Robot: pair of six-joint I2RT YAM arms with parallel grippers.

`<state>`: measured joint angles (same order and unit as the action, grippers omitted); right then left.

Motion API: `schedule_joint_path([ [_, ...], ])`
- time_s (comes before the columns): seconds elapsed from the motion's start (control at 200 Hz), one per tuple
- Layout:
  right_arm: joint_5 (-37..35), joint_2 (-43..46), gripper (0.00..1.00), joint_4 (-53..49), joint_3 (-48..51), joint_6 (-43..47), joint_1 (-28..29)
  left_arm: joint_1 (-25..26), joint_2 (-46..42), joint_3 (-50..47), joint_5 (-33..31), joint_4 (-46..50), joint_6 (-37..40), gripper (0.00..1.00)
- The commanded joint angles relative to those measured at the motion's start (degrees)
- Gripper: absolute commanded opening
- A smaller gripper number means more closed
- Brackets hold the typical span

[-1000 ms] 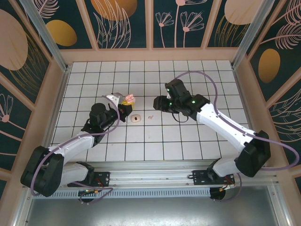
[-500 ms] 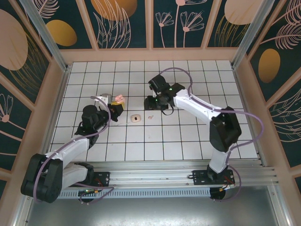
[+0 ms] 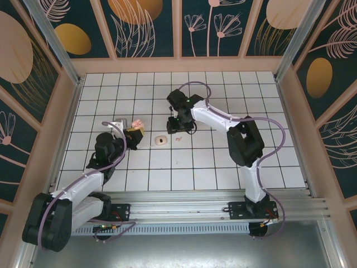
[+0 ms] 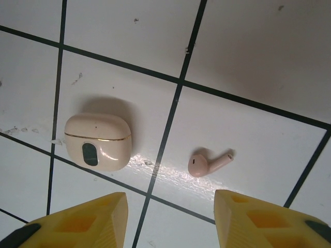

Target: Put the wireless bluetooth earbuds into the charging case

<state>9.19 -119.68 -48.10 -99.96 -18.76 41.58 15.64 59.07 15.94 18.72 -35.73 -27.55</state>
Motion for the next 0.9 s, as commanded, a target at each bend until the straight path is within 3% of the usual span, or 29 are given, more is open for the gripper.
schedule_joint_path([
  [0.0, 1.4, -2.2, 0.48, -3.3, -2.9, 2.3, 0.3, -0.5, -2.0, -0.8, -1.8, -0.3, -1.5, 0.08],
  [0.22, -0.8, -5.8, 0.48, -3.5, -4.1, 5.5, 0.0, -0.5, -4.5, -1.2, -2.4, 1.3, -1.2, 0.08],
  [0.576, 3.0, -10.3, 0.49, -0.3, -4.7, 8.4, -1.4, -0.5, -6.9, -1.0, -3.3, 2.1, -1.4, 0.09],
  [0.896, 2.5, -9.2, 0.49, -2.4, -2.1, 9.7, -1.9, -0.5, -8.0, -1.0, -4.2, 2.8, -1.2, 0.10],
])
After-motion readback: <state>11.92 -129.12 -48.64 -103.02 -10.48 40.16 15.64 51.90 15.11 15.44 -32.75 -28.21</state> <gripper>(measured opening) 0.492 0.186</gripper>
